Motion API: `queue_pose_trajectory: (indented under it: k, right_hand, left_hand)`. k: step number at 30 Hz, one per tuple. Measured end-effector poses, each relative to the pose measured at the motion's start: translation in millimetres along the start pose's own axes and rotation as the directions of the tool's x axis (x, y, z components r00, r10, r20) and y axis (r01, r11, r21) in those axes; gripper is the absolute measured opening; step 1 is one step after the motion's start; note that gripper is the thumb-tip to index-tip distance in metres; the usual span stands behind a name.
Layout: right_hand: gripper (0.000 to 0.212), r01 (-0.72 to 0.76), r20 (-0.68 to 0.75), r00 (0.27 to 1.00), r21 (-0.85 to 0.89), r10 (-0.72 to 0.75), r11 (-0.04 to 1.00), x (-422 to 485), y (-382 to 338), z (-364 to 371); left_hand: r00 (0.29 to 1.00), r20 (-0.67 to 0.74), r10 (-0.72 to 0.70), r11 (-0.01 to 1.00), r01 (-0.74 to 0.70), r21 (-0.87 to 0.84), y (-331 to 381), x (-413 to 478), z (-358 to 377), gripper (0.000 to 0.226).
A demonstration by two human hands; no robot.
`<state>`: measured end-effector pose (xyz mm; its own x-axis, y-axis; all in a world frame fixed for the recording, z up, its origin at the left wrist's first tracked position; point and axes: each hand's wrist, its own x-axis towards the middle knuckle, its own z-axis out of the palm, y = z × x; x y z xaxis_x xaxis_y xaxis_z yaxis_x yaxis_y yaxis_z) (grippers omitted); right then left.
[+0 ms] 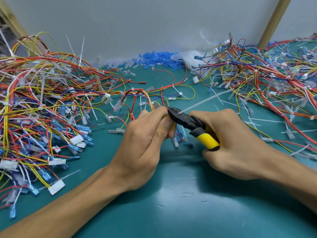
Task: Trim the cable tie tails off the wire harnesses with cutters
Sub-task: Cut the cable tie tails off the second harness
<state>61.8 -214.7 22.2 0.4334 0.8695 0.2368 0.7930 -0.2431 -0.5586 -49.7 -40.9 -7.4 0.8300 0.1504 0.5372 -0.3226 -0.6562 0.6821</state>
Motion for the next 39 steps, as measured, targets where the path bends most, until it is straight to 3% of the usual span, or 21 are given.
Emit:
queue_pose_trajectory:
  k: [6, 10, 13, 16, 20, 27, 32, 36, 39]
  right_hand:
    - [0.042, 0.062, 0.010, 0.998, -0.045, -0.061, 0.997, -2, 2, -2]
    - [0.033, 0.066, 0.031, 0.997, 0.027, -0.066, 0.997, -1, -2, -1]
    - [0.014, 0.032, 0.042, 0.999, 0.050, -0.034, 0.998, -1, -4, -1]
    - [0.032, 0.007, 0.063, 0.998, 0.020, -0.008, 1.000, -2, -3, -3]
    - [0.013, -0.029, 0.048, 0.998, 0.055, 0.026, 0.998, -3, -8, -4]
    - [0.015, -0.059, 0.052, 0.997, 0.046, 0.057, 0.997, -6, -11, -6]
    - [0.035, -0.037, 0.061, 0.998, 0.029, 0.035, 0.999, -5, -8, -5]
    - [0.023, -0.032, 0.048, 0.998, 0.056, 0.030, 0.998, -5, -6, -1]
    - [0.027, 0.007, 0.020, 1.000, 0.043, -0.008, 0.999, -2, -1, 0]
  left_hand:
    - [1.000, -0.008, 0.020, 0.999, -0.020, 0.033, 2, -1, -1, 0.036]
    - [1.000, -0.001, 0.029, 0.998, -0.029, 0.061, 4, 1, -1, 0.034]
    - [1.000, 0.005, 0.027, 0.998, -0.027, 0.058, 3, 0, -1, 0.031]
    - [1.000, 0.007, 0.030, 0.998, -0.030, 0.057, 2, -1, 0, 0.031]
    - [1.000, 0.012, 0.024, 0.999, -0.024, 0.035, 1, -1, 1, 0.032]
    - [0.999, -0.005, 0.036, 0.998, -0.036, 0.049, 1, -1, 0, 0.035]
    - [1.000, 0.001, 0.024, 0.999, -0.024, 0.026, -1, -2, 1, 0.034]
    - [1.000, 0.004, 0.017, 1.000, -0.017, 0.023, -1, -2, 0, 0.032]
    - [1.000, -0.008, 0.006, 1.000, -0.006, 0.024, 0, -1, 0, 0.032]
